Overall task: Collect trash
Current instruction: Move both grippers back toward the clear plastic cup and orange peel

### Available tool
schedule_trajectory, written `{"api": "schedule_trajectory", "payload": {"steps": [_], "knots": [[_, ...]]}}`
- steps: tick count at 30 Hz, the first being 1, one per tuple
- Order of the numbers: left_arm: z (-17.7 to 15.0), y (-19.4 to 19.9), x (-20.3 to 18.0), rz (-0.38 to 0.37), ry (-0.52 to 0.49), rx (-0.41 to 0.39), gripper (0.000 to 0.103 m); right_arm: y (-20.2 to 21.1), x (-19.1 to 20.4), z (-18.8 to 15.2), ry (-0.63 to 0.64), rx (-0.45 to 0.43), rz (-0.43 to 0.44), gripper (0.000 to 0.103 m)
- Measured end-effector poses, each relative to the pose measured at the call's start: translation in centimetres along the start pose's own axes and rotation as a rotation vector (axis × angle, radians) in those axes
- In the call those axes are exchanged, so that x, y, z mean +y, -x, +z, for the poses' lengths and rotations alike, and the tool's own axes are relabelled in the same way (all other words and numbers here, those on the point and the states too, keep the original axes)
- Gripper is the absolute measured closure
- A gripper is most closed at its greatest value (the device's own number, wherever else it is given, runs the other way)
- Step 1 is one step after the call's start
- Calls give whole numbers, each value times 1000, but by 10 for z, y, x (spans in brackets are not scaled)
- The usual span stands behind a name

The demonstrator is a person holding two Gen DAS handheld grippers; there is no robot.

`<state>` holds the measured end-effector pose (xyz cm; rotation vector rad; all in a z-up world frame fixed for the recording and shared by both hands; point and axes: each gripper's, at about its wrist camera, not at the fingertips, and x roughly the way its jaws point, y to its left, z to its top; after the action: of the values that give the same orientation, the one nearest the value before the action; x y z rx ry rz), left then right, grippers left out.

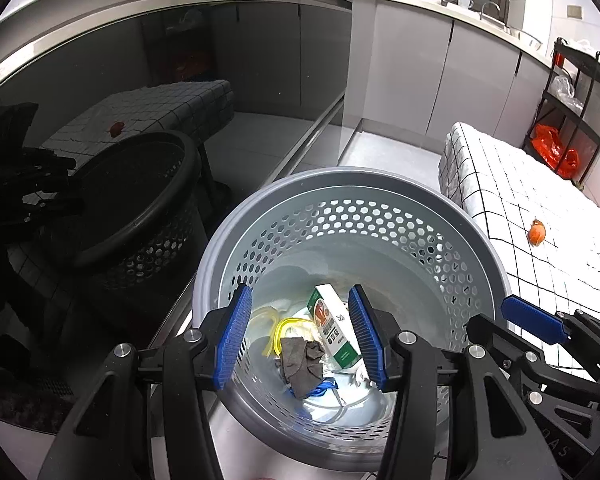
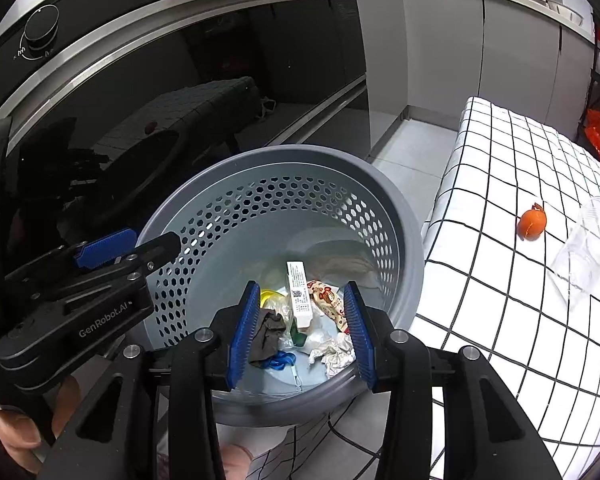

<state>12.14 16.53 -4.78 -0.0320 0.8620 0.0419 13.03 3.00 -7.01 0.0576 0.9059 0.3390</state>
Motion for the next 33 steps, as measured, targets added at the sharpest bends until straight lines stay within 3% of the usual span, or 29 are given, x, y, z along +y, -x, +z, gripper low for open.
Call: {"api": "schedule_trajectory", "payload": {"steps": [9, 15, 21, 33], "knots": [[0, 4, -3, -8, -1, -11, 53, 9, -6, -4, -13, -12, -13, 61], [2, 9, -12, -17, -11, -28, 47, 23, -19, -14, -45, -30, -43, 56], [2, 15, -28, -46, -31, -43, 47, 44, -51, -34, -128, -47, -122, 54], [-2, 32, -78, -110, -105, -89, 37, 88, -105, -57, -267, -116, -311, 45]]}}
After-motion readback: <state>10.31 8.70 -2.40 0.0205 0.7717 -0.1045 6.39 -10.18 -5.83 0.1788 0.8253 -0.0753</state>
